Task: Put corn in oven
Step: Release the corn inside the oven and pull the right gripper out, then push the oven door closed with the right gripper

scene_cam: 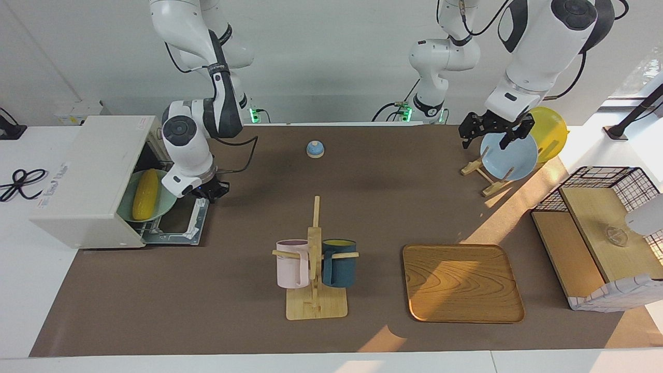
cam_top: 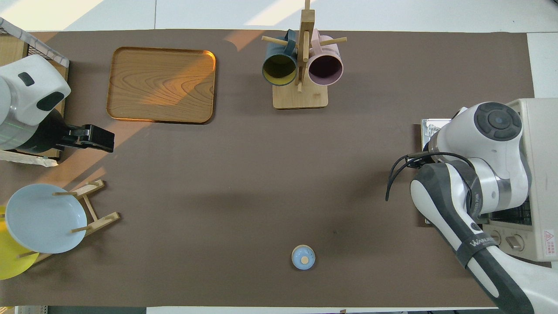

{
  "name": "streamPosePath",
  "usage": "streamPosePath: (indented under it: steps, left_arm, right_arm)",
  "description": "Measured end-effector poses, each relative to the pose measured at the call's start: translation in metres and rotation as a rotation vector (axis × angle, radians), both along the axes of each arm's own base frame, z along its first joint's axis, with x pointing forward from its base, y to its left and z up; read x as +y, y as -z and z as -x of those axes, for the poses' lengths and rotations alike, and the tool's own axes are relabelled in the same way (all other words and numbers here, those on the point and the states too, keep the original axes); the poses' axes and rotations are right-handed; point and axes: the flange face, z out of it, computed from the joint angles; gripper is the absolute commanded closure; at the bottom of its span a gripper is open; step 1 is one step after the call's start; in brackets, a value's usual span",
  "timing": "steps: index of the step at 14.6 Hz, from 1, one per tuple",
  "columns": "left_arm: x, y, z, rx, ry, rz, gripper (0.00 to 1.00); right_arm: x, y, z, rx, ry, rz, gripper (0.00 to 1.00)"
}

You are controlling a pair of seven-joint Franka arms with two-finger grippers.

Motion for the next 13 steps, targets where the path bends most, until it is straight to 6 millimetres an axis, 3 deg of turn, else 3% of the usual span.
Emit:
streamPosePath:
  steps: [9, 13]
  left_arm:
    - [0.001, 0.000, 0.000, 0.000, -0.001, 0.000, 0.00]
    - [-0.001, 0.004, 0.000, 0.012, 0.002, -0.002, 0.00]
  right_arm:
    - [-0.005, 0.024, 0.010, -0.015, 0.011, -0.014, 1.00]
    - [-0.003, 0.012, 0.004, 0.024, -0.002, 0.007, 1.00]
